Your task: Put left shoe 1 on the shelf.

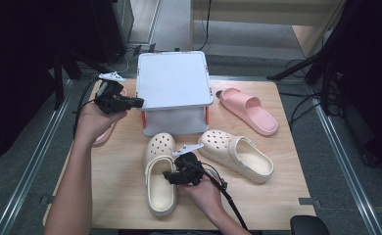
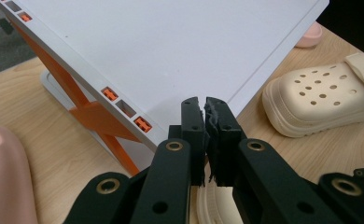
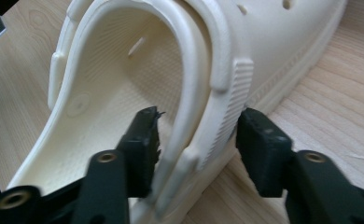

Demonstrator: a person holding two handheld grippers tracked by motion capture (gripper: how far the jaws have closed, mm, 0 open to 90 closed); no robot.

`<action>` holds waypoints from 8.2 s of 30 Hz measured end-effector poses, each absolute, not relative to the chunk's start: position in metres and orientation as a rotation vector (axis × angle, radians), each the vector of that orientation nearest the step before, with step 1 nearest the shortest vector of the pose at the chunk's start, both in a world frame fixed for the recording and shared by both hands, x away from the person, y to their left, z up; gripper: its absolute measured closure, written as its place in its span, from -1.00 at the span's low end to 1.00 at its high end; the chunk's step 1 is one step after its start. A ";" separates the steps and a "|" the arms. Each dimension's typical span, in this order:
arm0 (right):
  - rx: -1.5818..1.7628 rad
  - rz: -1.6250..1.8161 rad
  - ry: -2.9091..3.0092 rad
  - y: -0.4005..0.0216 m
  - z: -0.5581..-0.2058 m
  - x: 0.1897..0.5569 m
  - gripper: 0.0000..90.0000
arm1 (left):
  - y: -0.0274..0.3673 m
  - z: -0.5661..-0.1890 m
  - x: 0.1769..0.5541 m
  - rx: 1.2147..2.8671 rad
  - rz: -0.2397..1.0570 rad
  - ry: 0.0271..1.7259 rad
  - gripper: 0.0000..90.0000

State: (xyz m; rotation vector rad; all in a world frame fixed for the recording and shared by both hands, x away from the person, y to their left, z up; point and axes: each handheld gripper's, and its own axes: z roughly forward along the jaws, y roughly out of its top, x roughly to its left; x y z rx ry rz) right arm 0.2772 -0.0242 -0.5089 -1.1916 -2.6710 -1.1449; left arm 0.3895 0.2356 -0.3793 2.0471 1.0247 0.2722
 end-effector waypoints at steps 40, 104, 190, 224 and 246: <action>-1.519 -1.296 -2.670 -0.027 -0.468 0.388 0.72 | 0.238 -0.383 0.388 2.010 0.273 1.027 0.91; -1.066 -1.193 -2.795 -0.073 -0.528 0.283 1.00 | 0.236 -0.385 0.388 2.002 0.318 1.057 0.98; -0.967 -1.359 -2.721 0.002 -0.492 0.357 0.89 | 0.243 -0.366 0.379 1.890 0.209 1.086 0.32; -0.767 -1.471 -2.723 -0.112 -0.457 0.326 0.57 | 0.228 -0.395 0.325 1.929 0.196 1.102 0.20; -0.989 -1.539 -2.681 -0.188 -0.455 0.315 0.46 | 0.197 -0.447 0.327 2.012 0.186 1.009 0.14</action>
